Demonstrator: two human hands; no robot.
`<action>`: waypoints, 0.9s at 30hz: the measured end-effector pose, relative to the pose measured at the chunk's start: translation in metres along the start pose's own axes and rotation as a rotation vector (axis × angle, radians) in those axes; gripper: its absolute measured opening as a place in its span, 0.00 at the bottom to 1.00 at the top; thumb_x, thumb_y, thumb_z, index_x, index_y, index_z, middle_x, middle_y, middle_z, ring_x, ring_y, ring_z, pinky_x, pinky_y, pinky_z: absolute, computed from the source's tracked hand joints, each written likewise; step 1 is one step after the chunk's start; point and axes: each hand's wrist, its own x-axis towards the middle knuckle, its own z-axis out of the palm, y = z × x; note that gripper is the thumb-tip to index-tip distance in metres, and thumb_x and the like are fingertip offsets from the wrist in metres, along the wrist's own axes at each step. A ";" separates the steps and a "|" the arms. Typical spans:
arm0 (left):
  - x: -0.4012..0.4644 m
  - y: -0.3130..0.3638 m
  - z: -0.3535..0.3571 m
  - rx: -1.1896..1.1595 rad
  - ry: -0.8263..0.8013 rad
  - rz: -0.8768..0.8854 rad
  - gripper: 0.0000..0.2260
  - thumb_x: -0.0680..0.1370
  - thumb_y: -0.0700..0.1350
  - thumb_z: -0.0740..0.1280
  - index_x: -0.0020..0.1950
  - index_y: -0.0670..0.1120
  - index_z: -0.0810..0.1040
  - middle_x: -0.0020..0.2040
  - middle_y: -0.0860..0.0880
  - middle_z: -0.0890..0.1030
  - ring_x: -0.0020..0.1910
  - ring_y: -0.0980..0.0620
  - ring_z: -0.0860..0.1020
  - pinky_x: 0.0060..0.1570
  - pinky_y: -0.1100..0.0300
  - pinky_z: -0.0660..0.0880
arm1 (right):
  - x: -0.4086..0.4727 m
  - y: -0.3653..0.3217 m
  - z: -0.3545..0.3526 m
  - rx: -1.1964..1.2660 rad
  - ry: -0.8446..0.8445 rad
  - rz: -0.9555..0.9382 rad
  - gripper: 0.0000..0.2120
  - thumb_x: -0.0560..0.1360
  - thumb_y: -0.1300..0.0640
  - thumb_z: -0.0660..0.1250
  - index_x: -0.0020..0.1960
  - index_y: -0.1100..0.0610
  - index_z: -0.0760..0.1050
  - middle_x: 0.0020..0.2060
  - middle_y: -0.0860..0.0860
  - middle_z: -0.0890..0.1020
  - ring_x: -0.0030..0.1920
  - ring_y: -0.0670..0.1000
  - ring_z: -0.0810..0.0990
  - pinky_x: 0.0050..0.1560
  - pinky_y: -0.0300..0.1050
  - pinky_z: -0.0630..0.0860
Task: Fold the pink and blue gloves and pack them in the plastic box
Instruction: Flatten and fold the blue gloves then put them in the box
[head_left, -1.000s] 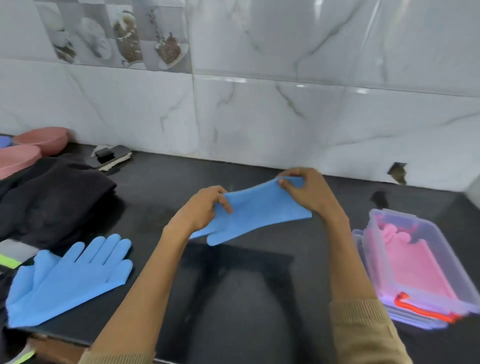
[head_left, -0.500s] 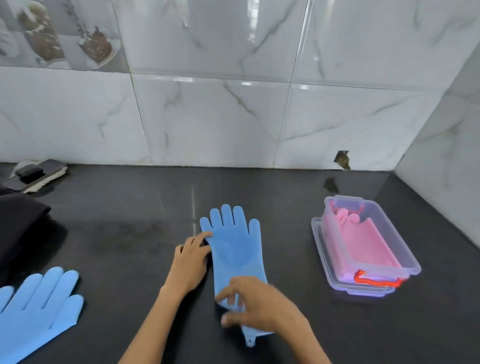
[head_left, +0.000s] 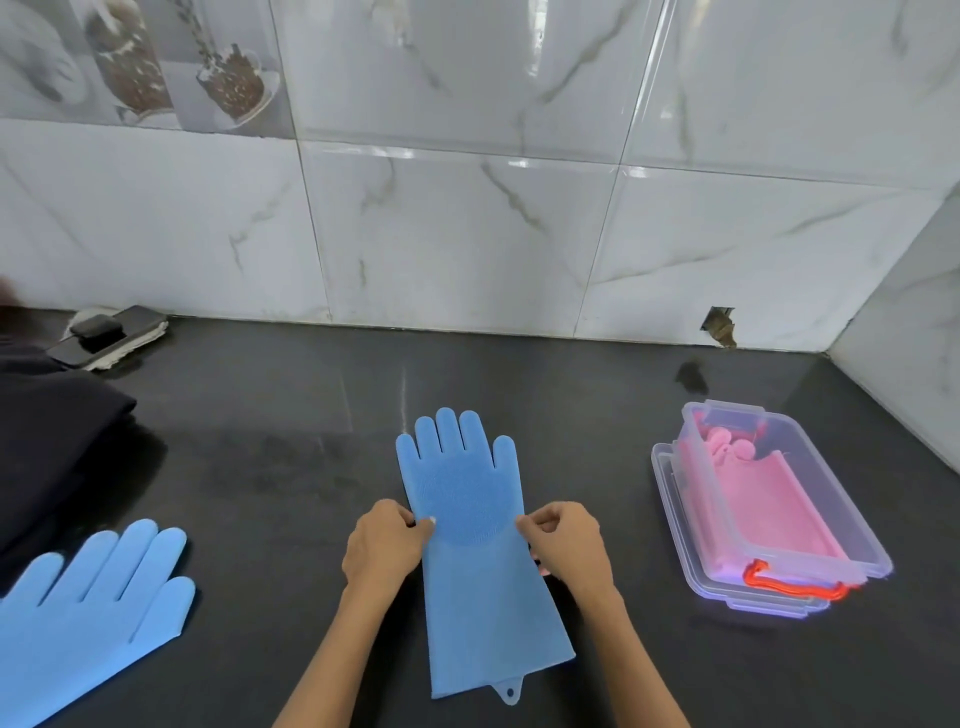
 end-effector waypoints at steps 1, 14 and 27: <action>0.001 0.001 0.000 0.005 0.021 -0.010 0.11 0.77 0.49 0.66 0.38 0.44 0.72 0.34 0.50 0.74 0.31 0.51 0.71 0.29 0.61 0.65 | -0.001 -0.001 0.004 0.008 0.007 -0.001 0.07 0.72 0.55 0.68 0.44 0.59 0.80 0.38 0.53 0.84 0.38 0.52 0.84 0.40 0.49 0.83; 0.027 -0.025 -0.038 -0.007 0.139 -0.171 0.05 0.78 0.44 0.66 0.47 0.44 0.79 0.48 0.44 0.81 0.42 0.46 0.74 0.40 0.55 0.69 | -0.004 -0.024 0.052 0.007 -0.121 -0.043 0.03 0.70 0.56 0.68 0.40 0.53 0.79 0.32 0.50 0.84 0.30 0.48 0.83 0.27 0.40 0.79; 0.001 -0.088 -0.099 0.210 0.458 -0.567 0.28 0.74 0.50 0.71 0.67 0.39 0.66 0.66 0.35 0.67 0.65 0.36 0.67 0.60 0.44 0.67 | 0.001 -0.018 0.054 0.066 -0.044 -0.177 0.03 0.75 0.51 0.66 0.42 0.47 0.75 0.38 0.42 0.82 0.38 0.45 0.81 0.38 0.45 0.82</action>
